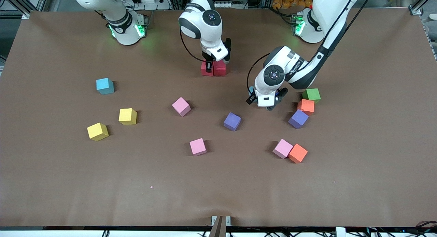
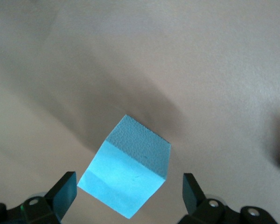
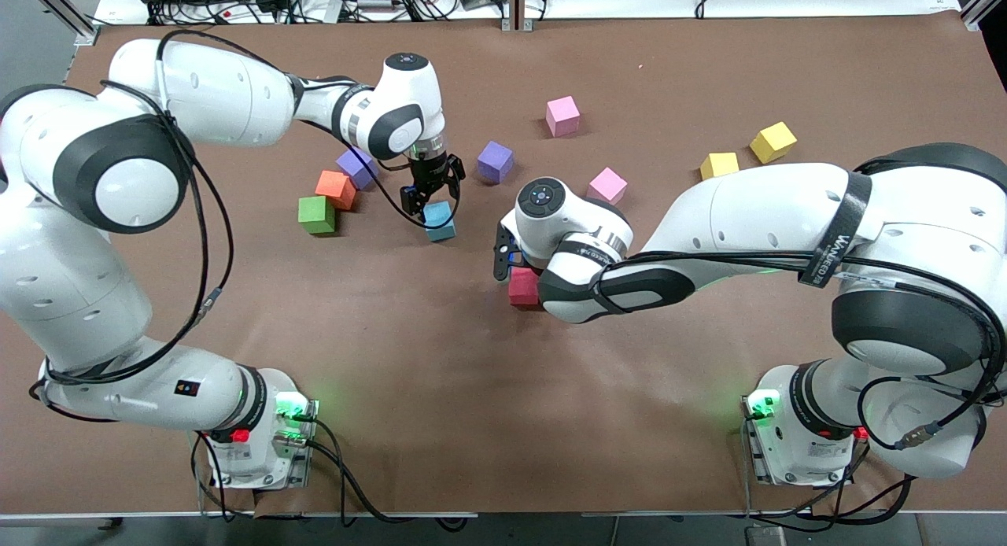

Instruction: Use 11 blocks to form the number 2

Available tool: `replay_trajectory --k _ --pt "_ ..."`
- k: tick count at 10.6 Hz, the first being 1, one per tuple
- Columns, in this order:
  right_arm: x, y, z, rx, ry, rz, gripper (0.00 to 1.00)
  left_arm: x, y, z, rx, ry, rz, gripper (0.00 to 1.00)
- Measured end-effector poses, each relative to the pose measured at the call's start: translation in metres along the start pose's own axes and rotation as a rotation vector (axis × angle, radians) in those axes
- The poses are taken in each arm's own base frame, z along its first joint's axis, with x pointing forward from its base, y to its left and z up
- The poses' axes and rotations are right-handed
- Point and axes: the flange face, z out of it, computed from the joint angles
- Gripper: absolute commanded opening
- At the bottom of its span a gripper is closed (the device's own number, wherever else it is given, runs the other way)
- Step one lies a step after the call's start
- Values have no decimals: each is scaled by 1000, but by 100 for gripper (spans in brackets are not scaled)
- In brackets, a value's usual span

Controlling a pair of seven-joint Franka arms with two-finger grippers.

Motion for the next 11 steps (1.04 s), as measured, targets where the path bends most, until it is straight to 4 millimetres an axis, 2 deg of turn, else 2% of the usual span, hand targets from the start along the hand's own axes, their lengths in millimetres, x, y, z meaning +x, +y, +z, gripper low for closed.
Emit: replay_trajectory --k 4,5,7,8,10,11 --pt "3 -8 0 -2 1 -4 30 -7 -3 6 17 -2 176 100" --pt "3 -8 0 -2 1 -4 34 -7 -4 9 23 -4 208 100" --pt "3 -8 0 -2 1 -3 100 -8 -7 16 37 -10 246 100" --pt "3 -8 0 -2 1 -3 100 -8 -8 18 42 -13 247 100" --pt "4 -8 0 -2 1 -2 100 -8 -9 23 49 -18 247 84" --pt "4 -8 0 -2 2 -2 100 -8 -9 24 52 -20 247 65"
